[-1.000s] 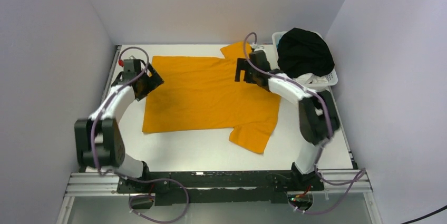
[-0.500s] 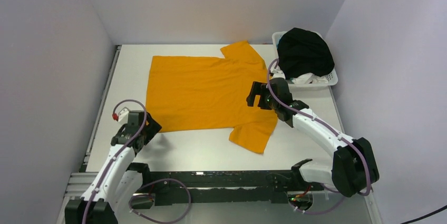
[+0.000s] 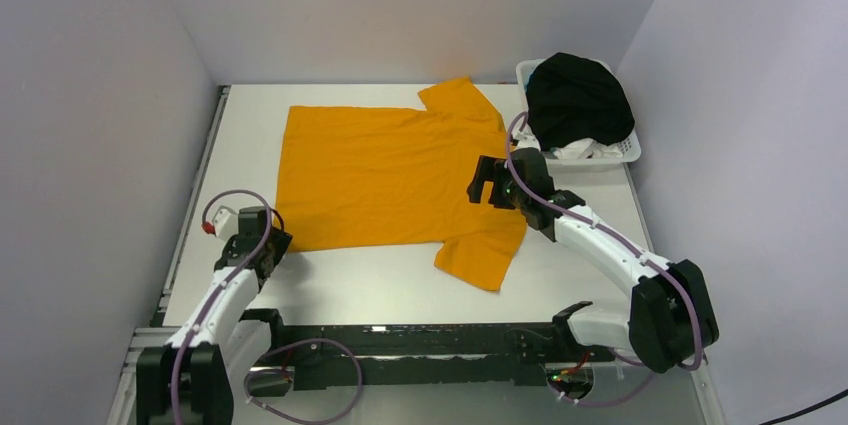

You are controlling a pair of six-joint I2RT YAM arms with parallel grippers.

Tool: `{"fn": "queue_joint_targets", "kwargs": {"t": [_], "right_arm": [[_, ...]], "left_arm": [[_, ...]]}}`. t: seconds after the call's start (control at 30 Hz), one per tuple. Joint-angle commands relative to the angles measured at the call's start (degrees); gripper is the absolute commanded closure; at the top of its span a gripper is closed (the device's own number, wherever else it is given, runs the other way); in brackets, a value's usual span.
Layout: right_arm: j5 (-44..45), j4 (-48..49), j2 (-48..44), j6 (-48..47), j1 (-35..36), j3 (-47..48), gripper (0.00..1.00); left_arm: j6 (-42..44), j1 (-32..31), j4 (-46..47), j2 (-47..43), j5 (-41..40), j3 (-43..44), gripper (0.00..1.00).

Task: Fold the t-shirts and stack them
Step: Grab the side of the flattened tshirt closest away from the robot with both arms

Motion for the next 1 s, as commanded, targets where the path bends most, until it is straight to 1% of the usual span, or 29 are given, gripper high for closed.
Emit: {"fn": "queue_joint_targets", "kwargs": {"t": [0.0, 0.03, 0.07, 0.17, 0.27, 0.4, 0.47, 0.53, 0.63, 0.73, 0.87, 0.97], "right_arm": [[1.26, 1.59, 0.82, 0.00, 0.21, 0.31, 0.00], [1.42, 1.54, 1.02, 0.01, 0.23, 0.26, 0.00], [1.59, 1.46, 1.13, 0.03, 0.19, 0.34, 0.00], [2.45, -0.07, 1.44, 0.04, 0.23, 0.98, 0.00], [2.88, -2.10, 1.19, -0.34, 0.23, 1.42, 0.00], [1.75, -5.68, -0.20, -0.94, 0.29, 1.15, 0.00], [0.15, -8.77, -0.37, -1.86, 0.64, 1.20, 0.00], [0.53, -12.43, -0.67, -2.93, 2.24, 1.86, 0.00], [1.86, -18.21, -1.62, -5.14, 7.96, 3.15, 0.01], [-0.15, -23.87, -2.05, -4.25, 13.06, 3.18, 0.03], [-1.86, -27.26, -1.51, -0.92, 20.42, 0.57, 0.09], [-1.50, -28.01, 0.83, 2.01, 23.78, -0.82, 0.14]], "left_arm": [[-2.47, 0.55, 1.43, 6.48, 1.78, 1.52, 0.58], [-2.39, 0.57, 1.49, 7.47, 1.78, 1.85, 0.60], [-2.44, 0.58, 1.76, 8.13, 2.02, 1.98, 0.64], [-2.81, 0.71, 3.06, 9.43, 2.35, 1.38, 0.85], [-2.94, 0.79, 4.14, 10.41, 2.19, 0.80, 1.00], [-1.77, 0.98, 3.07, 10.96, 2.02, 1.73, 1.00], [-1.28, 0.93, 2.44, 9.86, 1.44, 2.04, 1.00], [-0.16, 0.98, 2.55, 7.94, 0.78, 1.78, 1.00], [2.91, 0.95, 3.53, 4.52, 1.12, 1.32, 1.00], [4.66, 0.94, 4.12, 2.11, 2.14, 1.34, 1.00], [4.52, 0.93, 4.17, 0.65, 2.96, 1.47, 1.00], [4.49, 0.99, 4.01, 0.47, 2.77, 1.52, 1.00]]}}
